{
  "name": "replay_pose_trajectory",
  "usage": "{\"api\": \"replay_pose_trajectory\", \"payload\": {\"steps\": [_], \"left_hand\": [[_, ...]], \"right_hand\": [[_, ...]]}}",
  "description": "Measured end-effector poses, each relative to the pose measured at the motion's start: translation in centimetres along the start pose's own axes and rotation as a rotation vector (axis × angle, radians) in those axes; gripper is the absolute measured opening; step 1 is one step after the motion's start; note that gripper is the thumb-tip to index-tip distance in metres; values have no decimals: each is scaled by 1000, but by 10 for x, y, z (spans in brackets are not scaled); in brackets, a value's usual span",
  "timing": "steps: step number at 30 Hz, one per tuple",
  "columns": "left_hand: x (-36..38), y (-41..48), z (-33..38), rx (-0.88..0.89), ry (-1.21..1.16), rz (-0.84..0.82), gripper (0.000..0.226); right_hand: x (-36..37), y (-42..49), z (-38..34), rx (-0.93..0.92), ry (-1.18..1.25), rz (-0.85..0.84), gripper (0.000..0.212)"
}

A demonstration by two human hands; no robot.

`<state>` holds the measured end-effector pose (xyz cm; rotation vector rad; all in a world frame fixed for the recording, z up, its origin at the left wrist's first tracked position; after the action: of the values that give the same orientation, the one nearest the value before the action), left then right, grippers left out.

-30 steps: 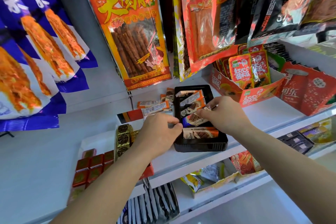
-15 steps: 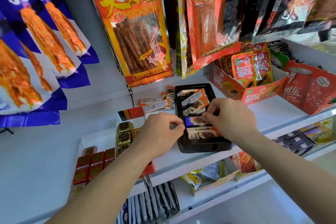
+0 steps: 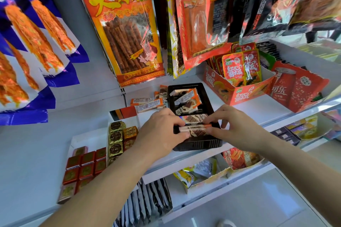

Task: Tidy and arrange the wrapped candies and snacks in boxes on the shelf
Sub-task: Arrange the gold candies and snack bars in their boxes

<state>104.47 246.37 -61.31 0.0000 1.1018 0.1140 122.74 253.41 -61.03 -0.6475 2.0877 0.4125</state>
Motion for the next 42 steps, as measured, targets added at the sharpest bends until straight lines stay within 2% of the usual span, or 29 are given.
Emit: {"api": "replay_pose_trajectory", "payload": {"steps": [5,10,13,19,21,24,26,30,33,35,37,42], "left_hand": [[0,-1,2,-49,107,11,40],[4,0,0,-61,32,-53,28],[3,-2,1,-20,21,-54,23],[-8,-3,-1,-13,-201,21,10],[-12,-2,-4,-21,-307,82,8],[-20,0,-8,-39,-487,163,6],[-21,-1,-6,-54,-622,164,7],[-26,0,-4,-58,-761,158,15],[-30,-1,-9,-47,-634,188,16],[-27,-1,-7,0,-388,186,11],[-15,0,-4,12,-171,111,7],[-4,5,0,-71,-21,76,14]], "right_hand": [[1,1,-1,21,-146,2,35],[3,3,4,45,-126,-65,37],[2,4,4,-8,-112,-28,30],[5,6,-7,-100,-1,50,16],[1,6,-11,-110,106,77,16],[-2,8,-13,-103,228,115,28],[-3,12,-13,-67,320,127,22],[-6,15,-16,0,736,126,8],[-10,15,-10,39,862,148,8],[-15,16,2,91,881,219,9],[-20,16,16,149,887,279,8],[-14,11,29,240,952,267,11]]}}
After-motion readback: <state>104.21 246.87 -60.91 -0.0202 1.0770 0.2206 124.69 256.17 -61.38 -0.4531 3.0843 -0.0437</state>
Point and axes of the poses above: each hand's wrist, its own y-axis towards the middle knuckle, its own x-axis out of the palm, z = x × y, the point moved 6 cm from there along y, towards the middle knuckle, and after that the axes turned 1 degree about z, right-handed, at the moved point
